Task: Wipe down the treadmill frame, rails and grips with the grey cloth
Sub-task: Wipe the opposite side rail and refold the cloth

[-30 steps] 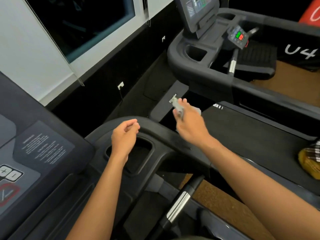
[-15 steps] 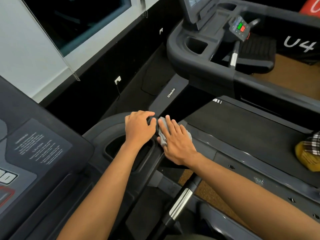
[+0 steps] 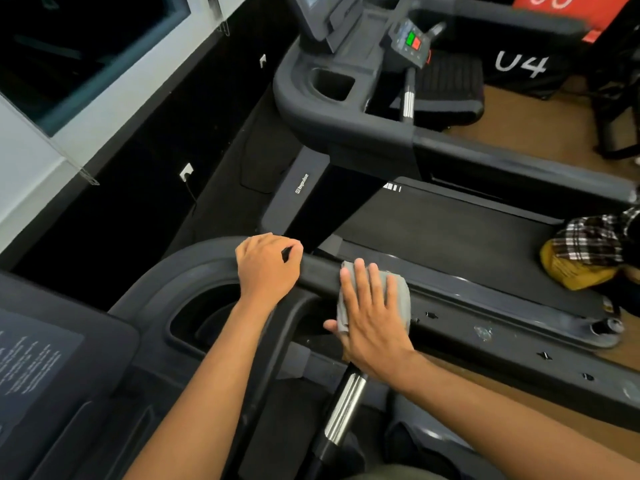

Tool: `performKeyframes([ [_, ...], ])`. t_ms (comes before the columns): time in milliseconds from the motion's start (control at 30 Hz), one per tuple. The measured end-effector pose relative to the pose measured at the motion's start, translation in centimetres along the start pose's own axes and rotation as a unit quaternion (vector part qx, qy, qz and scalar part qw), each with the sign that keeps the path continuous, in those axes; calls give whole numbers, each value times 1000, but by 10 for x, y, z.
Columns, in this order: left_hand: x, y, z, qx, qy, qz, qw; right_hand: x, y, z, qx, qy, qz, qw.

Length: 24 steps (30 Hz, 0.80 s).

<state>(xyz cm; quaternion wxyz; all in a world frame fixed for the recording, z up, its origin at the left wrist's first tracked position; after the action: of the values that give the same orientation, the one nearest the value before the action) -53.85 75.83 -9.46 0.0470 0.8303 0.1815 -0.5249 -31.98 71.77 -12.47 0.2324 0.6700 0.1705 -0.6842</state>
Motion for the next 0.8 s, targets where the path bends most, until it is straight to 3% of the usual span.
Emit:
performKeyframes([
  [167,-1,-14,5,-41,73,11,996,0,-50,52,-41,-24,-9,999],
  [300,0,-18,-2,-48,92,18,994,-5,-55,55,-49,-38,-17,998],
  [600,34,-2,-68,60,-8,54,997,-3,15,-35,55,-46,-35,997],
  [800,53,26,-109,123,2,96,988,0,82,-97,109,-19,-25,994],
])
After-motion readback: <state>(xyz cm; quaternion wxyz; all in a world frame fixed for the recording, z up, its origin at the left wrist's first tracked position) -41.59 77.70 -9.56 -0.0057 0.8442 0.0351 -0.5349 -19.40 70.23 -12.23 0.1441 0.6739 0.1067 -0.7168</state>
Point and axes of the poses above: each hand's wrist, its own y-axis away from the middle knuckle, its own x-axis out of the palm, z = x × y, the point moved 3 cm from there along -y, towards the middle knuckle, and after that the axes turned 2 degrees about -y, right-handed, at the moved point
